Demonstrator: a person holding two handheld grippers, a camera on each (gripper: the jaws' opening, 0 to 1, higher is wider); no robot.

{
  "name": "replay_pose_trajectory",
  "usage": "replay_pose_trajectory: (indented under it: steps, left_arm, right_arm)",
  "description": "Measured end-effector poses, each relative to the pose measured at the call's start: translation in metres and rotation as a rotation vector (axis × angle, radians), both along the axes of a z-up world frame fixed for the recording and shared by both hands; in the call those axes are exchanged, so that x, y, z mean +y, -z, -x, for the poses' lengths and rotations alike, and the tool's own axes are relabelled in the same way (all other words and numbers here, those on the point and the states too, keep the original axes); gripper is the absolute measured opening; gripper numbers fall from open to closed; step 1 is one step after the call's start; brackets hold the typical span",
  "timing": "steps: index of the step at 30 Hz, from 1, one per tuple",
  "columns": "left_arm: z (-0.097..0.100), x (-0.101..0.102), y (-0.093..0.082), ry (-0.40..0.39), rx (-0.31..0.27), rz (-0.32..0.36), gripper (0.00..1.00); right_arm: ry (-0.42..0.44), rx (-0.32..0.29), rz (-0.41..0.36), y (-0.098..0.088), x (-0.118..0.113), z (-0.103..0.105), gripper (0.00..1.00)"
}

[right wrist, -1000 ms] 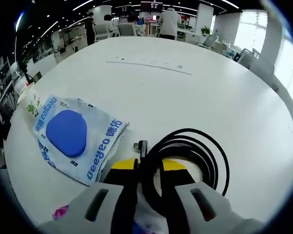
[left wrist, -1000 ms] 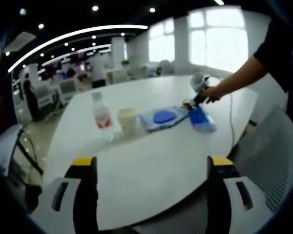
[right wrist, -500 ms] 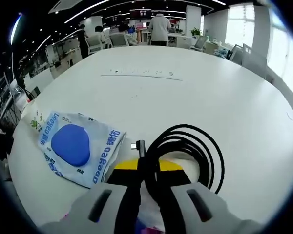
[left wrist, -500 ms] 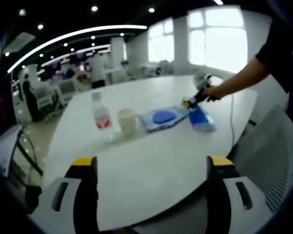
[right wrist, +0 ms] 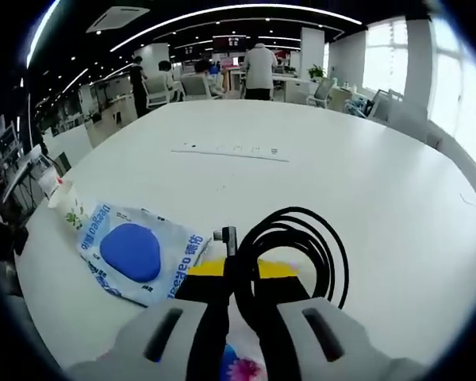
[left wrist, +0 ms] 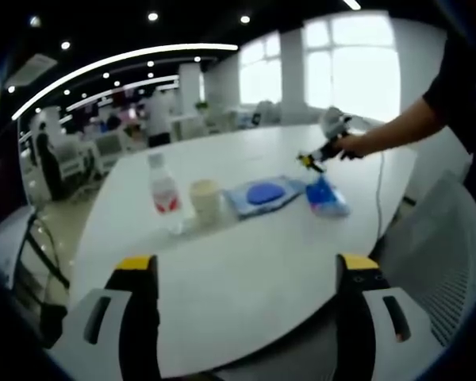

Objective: Arrange the tabletop items into an orderly group along one side of the table until the central work area is clear of visible clutter.

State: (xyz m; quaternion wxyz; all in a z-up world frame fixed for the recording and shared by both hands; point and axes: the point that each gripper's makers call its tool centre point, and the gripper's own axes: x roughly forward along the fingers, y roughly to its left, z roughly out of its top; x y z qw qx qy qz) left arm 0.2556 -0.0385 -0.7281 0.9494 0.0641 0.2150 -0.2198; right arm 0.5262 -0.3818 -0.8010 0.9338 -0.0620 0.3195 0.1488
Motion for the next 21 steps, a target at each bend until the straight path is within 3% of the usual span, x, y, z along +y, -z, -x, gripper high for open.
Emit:
replay_pose_trajectory:
  steps: [13,21]
  left_arm:
    - [0.0,-0.001,-0.002,0.004,-0.015,0.01,0.91]
    - [0.0,-0.001,-0.003,0.007,-0.019,0.015,0.91]
  right_arm:
    - [-0.052,-0.078,-0.036,-0.041,0.018,0.012,0.1]
    - [-0.119,-0.086,-0.047,-0.048,0.042,0.026,0.1]
